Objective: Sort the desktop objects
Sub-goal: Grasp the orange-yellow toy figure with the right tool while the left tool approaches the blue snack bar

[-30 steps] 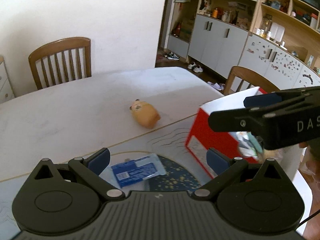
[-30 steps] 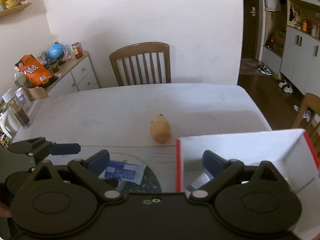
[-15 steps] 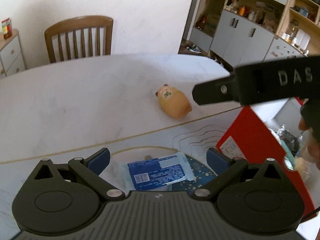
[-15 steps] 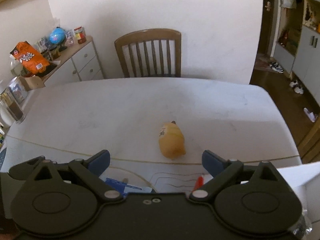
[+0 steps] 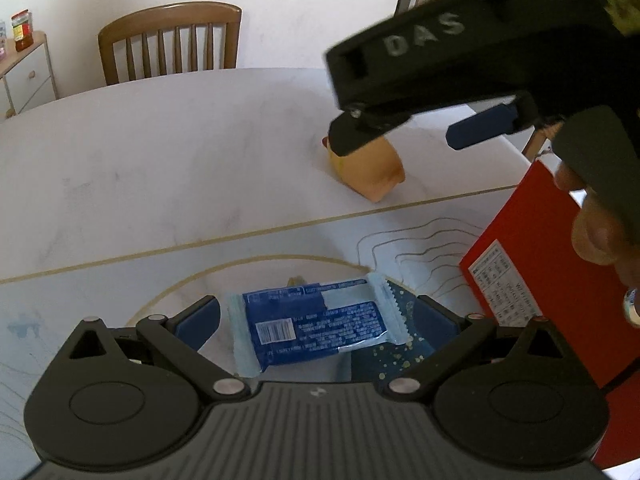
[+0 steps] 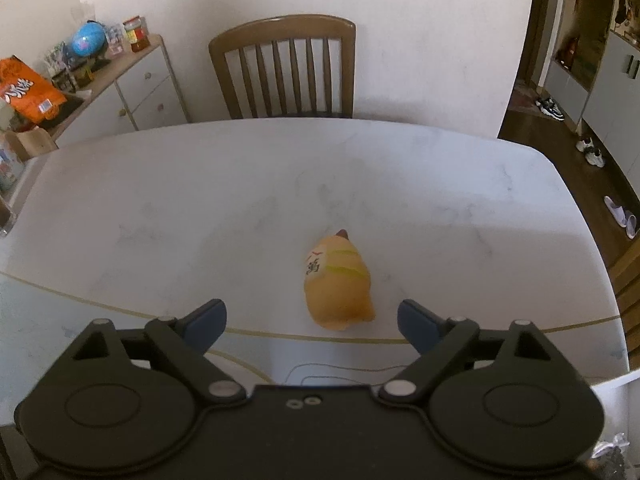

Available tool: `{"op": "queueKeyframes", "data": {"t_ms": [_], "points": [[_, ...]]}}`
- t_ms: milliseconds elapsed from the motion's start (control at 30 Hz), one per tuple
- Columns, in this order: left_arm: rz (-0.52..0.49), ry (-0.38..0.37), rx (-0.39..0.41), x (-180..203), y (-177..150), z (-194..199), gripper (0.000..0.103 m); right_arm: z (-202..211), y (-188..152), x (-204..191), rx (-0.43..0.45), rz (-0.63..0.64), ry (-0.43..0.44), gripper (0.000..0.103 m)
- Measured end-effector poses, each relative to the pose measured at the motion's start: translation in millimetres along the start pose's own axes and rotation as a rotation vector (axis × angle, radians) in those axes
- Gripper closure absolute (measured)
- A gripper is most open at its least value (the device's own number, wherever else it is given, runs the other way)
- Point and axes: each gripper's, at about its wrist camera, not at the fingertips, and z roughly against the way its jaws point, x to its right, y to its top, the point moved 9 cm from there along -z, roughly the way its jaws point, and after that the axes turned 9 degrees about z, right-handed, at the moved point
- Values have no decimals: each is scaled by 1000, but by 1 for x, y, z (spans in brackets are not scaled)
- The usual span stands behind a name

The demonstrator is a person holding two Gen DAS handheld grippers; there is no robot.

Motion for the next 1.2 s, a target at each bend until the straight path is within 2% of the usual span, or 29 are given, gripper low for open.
{"op": "queueKeyframes", "data": {"t_ms": [167,500,633,800,1033,1200], "points": [[10,9,-3,-2,-4,-6,0,-13,3,1,-12,-6,-25,13],[-80,64,28,4,-10,-10,1,-36,7,4,-21,-18,-59,19],[-138,83,32,6,-11,-15,0,-47,5,8,-35,-12,-78,25],[-144,82,42,7,-11,-17,0,-57,7,7,-46,-11,-94,28],[-154,73,54,7,-9,-16,12,-63,4,4,-71,6,-93,35],[-162,62,59,8,-13,-12,15,-62,3,7,-65,-14,-104,49]]}}
